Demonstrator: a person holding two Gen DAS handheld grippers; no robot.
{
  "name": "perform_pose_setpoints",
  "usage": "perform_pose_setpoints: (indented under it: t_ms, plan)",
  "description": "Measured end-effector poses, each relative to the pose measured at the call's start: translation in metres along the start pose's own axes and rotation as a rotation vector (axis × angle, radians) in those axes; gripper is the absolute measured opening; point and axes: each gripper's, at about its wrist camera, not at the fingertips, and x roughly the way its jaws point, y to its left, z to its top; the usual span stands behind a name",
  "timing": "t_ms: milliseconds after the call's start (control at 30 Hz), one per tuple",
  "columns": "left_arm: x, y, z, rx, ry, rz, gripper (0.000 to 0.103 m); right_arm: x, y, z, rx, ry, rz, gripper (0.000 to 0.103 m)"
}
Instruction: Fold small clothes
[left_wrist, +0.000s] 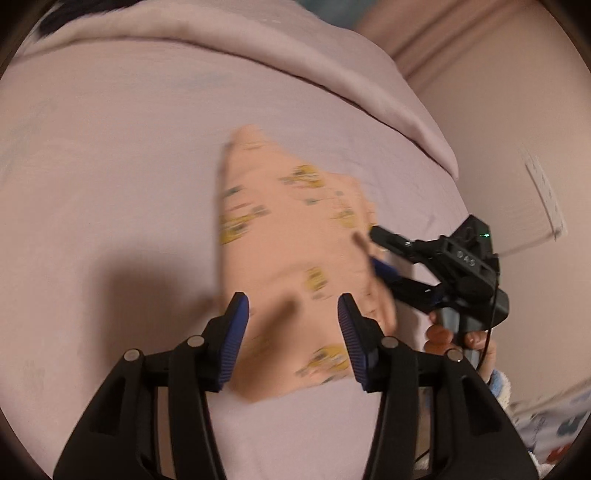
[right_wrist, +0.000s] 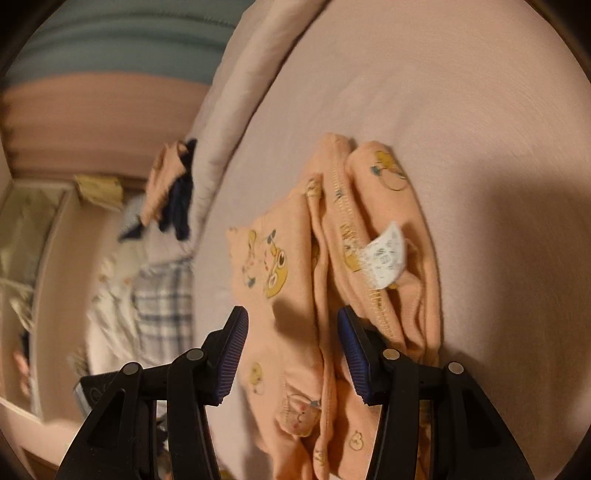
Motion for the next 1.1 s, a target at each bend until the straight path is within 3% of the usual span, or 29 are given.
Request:
perform_pose_setpoints:
  t_ms: [100,167,233,367,533,667,733,800,900,967,1067,1100]
  plan:
    - [-0.005,0.022,-0.017,-0.063,-0.003,0.005,0.049,0.012,0.014,0.004,-0.081,0.002,-0.075,0.051]
    - [-0.007,0.033,-0.027,-0.103,0.002,0.001,0.049,0.017,0.022,0.004,-0.139,-0.012,-0.144,0.040]
    - [-0.008,0.043,-0.037,-0.143,0.009,-0.016,0.049,0.022,0.032,0.004,-0.220,-0.036,-0.220,0.015]
    - [0.000,0.043,-0.042,-0.163,0.028,-0.022,0.049,0.016,0.046,0.002,-0.309,-0.095,-0.268,0.008]
    - [0.004,0.042,-0.043,-0.162,0.043,-0.034,0.049,-0.006,0.053,0.013,-0.337,-0.186,-0.294,0.008]
    - [0.008,0.039,-0.041,-0.153,0.059,-0.035,0.049,0.009,0.028,0.032,-0.326,-0.173,-0.425,0.008]
    - [0.011,0.035,-0.039,-0.146,0.067,-0.035,0.049,0.019,0.012,0.036,-0.288,-0.132,-0.419,0.011]
    - [0.011,0.031,-0.037,-0.125,0.068,-0.037,0.049,0.014,0.006,0.036,-0.245,-0.138,-0.361,0.017]
    - [0.014,0.020,-0.029,-0.092,0.062,-0.043,0.049,0.004,0.013,0.041,-0.251,-0.165,-0.302,0.043]
    - [0.012,0.010,-0.025,-0.061,0.051,-0.066,0.049,0.005,0.018,0.048,-0.256,-0.167,-0.307,0.044]
    - [0.013,-0.007,-0.022,-0.010,0.045,-0.084,0.049,0.004,0.035,0.053,-0.306,-0.237,-0.438,0.044]
    - [0.016,-0.014,-0.019,0.014,0.043,-0.085,0.049,0.002,0.043,0.050,-0.349,-0.264,-0.442,0.044]
